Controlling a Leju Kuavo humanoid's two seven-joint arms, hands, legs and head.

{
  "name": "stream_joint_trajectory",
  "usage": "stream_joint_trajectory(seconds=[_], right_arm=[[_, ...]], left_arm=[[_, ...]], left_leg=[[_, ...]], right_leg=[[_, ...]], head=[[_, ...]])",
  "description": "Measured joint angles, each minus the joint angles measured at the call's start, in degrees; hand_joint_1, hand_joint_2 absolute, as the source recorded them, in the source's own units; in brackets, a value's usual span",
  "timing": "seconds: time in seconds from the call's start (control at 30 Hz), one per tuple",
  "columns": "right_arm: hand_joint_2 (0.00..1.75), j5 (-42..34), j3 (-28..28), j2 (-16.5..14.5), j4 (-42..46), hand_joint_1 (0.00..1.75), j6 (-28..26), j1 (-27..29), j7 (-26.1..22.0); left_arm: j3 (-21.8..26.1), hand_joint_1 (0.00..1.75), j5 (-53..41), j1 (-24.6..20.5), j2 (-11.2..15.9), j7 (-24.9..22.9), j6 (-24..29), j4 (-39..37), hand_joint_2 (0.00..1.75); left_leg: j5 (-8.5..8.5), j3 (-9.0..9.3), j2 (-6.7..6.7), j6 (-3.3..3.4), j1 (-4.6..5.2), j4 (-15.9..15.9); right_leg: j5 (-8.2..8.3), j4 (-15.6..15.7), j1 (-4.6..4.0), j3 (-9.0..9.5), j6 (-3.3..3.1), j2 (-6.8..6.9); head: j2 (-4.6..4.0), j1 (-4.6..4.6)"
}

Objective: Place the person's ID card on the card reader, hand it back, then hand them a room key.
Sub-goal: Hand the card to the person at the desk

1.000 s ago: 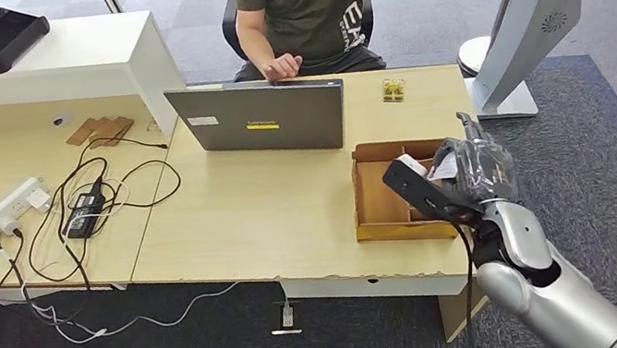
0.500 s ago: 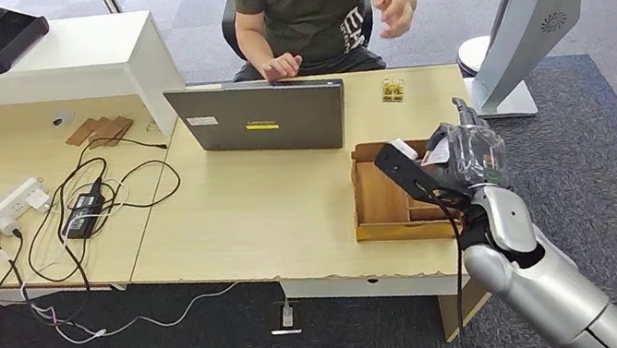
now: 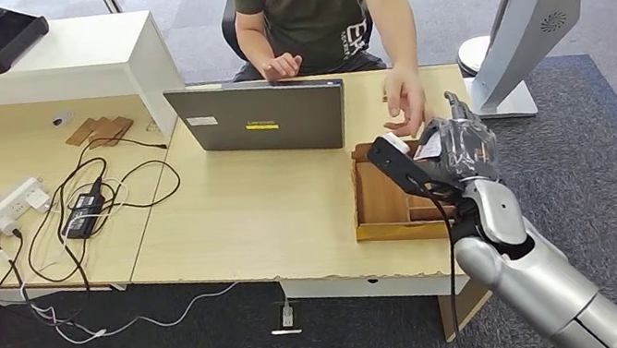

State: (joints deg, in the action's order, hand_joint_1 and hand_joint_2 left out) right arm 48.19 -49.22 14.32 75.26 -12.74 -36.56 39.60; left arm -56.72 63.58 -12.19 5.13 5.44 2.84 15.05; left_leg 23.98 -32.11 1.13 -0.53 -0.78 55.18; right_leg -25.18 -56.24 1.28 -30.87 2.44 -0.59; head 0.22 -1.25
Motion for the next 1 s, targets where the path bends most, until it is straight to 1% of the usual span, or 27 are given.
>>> stream_joint_trajectory(seconds=[0.03, 0.17, 0.53, 0.7, 0.8, 0.93, 1.0], right_arm=[[1.75, -0.1, -0.1, -0.1, -0.3, 1.75, 0.0, -0.1, -0.1], [1.75, -0.7, -0.3, -0.6, -1.1, 0.0, -0.5, -0.3, -0.5], [1.75, 0.4, -0.5, -0.9, -2.2, 0.0, -3.7, -0.7, -1.1], [1.75, 3.3, -0.4, 0.3, 0.2, 0.0, -4.7, 0.6, -1.3], [1.75, 3.8, -0.1, 1.5, 3.4, 0.0, -1.9, 2.3, -1.9], [1.75, 2.6, 0.0, 3.5, 8.4, 0.0, 6.5, 4.9, -2.8], [1.75, 2.6, 0.0, 4.5, 11.0, 0.0, 8.9, 6.7, -2.9]], left_arm=[[0.0, 0.0, 0.0, 0.0, 0.0, 0.0, 0.0, 0.0, 1.75], [0.0, 0.0, 0.1, 0.0, 0.0, 0.1, 0.0, 0.0, 1.75], [0.0, 0.0, 0.8, 0.0, 0.0, 0.6, 0.0, -0.3, 1.75], [0.0, 0.0, 1.1, 0.3, 0.0, 1.4, 0.0, -0.4, 1.75], [0.0, 0.0, 1.4, 0.5, 0.0, 1.9, 0.0, -0.5, 1.75], [0.0, 0.0, 2.1, 1.0, 0.3, 2.8, -0.1, -0.6, 1.75], [0.0, 0.0, 2.5, 1.4, 0.5, 3.3, -0.3, -0.7, 1.75]], left_leg=[[0.0, 0.0, 0.0, 0.0, 0.0, 0.0], [0.0, 0.0, 0.0, 0.0, 0.0, 0.0], [0.0, 0.02, -0.01, 0.0, 0.0, 0.0], [0.0, 0.02, 0.0, 0.0, 0.0, 0.0], [0.01, 0.02, -0.01, 0.0, 0.0, 0.0], [0.02, 0.03, -0.01, 0.01, 0.0, 0.0], [0.02, 0.03, -0.01, 0.01, 0.0, 0.0]], right_leg=[[0.0, 0.0, 0.0, 0.0, 0.0, 0.0], [0.0, 0.0, 0.0, 0.0, 0.0, 0.0], [0.0, 0.0, 0.0, -0.01, 0.0, 0.0], [0.0, 0.0, 0.0, -0.01, 0.0, 0.0], [0.0, 0.0, 0.0, -0.01, 0.0, 0.0], [0.0, 0.0, 0.01, -0.01, 0.0, -0.01], [0.0, 0.0, 0.0, -0.01, 0.0, -0.01]], head=[[0.0, 0.0], [0.0, 0.0], [0.0, 0.0], [0.0, 0.0], [0.0, 0.0], [0.0, 0.0], [0.0, 0.0]])
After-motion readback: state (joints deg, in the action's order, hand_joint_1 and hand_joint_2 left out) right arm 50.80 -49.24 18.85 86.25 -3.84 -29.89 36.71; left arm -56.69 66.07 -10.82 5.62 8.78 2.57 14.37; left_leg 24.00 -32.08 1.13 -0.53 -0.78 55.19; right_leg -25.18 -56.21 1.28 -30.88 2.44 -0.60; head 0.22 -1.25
